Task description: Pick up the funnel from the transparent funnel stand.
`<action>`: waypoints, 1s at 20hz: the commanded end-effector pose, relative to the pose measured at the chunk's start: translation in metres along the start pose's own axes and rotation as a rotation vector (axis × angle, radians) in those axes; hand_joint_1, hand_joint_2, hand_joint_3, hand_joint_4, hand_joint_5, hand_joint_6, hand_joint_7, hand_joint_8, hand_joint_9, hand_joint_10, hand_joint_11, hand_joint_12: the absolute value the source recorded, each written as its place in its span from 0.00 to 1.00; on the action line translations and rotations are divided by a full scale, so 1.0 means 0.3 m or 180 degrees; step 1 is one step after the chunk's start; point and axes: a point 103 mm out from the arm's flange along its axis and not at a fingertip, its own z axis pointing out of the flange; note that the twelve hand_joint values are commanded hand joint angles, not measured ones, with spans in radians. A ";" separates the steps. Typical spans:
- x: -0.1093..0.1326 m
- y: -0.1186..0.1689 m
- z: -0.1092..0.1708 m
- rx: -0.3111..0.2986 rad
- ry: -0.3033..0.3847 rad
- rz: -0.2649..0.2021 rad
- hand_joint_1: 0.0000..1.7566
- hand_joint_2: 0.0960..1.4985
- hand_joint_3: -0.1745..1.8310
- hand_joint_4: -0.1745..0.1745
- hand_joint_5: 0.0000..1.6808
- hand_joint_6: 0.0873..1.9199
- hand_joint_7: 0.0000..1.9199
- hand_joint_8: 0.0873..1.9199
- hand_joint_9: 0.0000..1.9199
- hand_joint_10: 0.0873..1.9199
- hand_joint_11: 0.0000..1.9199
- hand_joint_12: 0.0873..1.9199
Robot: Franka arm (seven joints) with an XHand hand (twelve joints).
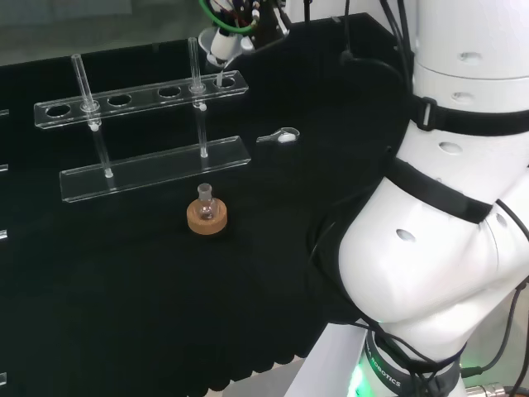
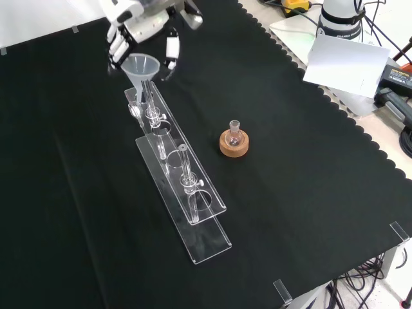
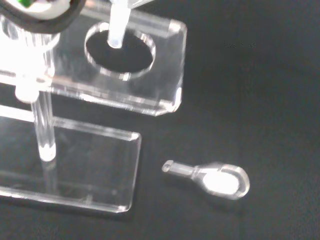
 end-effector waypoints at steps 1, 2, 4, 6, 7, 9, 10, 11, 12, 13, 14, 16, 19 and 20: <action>-0.009 -0.093 -0.110 -0.0048 -0.0326 0.0070 0.47 0.51 0.35 0.55 0.46 0.26 0.35 0.29 0.53 0.15 0.36 0.64; -0.013 -0.109 -0.120 -0.0041 -0.0340 0.0078 0.47 0.51 0.35 0.55 0.46 0.26 0.35 0.29 0.53 0.15 0.36 0.64; -0.015 -0.143 -0.135 -0.0025 -0.0373 0.0098 0.47 0.51 0.36 0.55 0.45 0.28 0.36 0.28 0.54 0.15 0.36 0.64; -0.016 -0.179 -0.150 0.0015 -0.0408 0.0124 0.47 0.51 0.36 0.54 0.45 0.29 0.36 0.28 0.54 0.15 0.36 0.64; -0.016 -0.197 -0.158 0.0029 -0.0424 0.0132 0.47 0.51 0.36 0.54 0.45 0.29 0.36 0.28 0.54 0.15 0.36 0.64; -0.015 -0.237 -0.174 0.0053 -0.0442 0.0153 0.47 0.51 0.36 0.54 0.45 0.29 0.36 0.28 0.54 0.15 0.36 0.64; -0.015 -0.258 -0.181 0.0066 -0.0445 0.0162 0.47 0.51 0.36 0.54 0.44 0.29 0.36 0.28 0.54 0.15 0.37 0.64; -0.014 -0.278 -0.187 0.0078 -0.0448 0.0173 0.47 0.51 0.36 0.54 0.44 0.29 0.36 0.28 0.54 0.15 0.37 0.64; -0.013 -0.298 -0.192 0.0093 -0.0452 0.0182 0.47 0.51 0.36 0.54 0.44 0.30 0.36 0.28 0.54 0.15 0.37 0.64; -0.013 -0.318 -0.196 0.0105 -0.0453 0.0193 0.47 0.50 0.36 0.54 0.44 0.30 0.36 0.28 0.54 0.15 0.37 0.64; -0.012 -0.335 -0.198 0.0120 -0.0450 0.0201 0.47 0.50 0.36 0.54 0.44 0.30 0.36 0.28 0.54 0.15 0.37 0.64; -0.010 -0.372 -0.198 0.0161 -0.0442 0.0222 0.47 0.50 0.36 0.54 0.44 0.30 0.36 0.28 0.54 0.15 0.37 0.63; 0.000 -0.422 -0.198 0.0188 -0.0424 0.0236 0.46 0.50 0.36 0.54 0.44 0.30 0.36 0.28 0.55 0.15 0.37 0.63; 0.005 -0.439 -0.198 0.0195 -0.0416 0.0235 0.46 0.50 0.36 0.54 0.44 0.30 0.36 0.28 0.55 0.15 0.37 0.63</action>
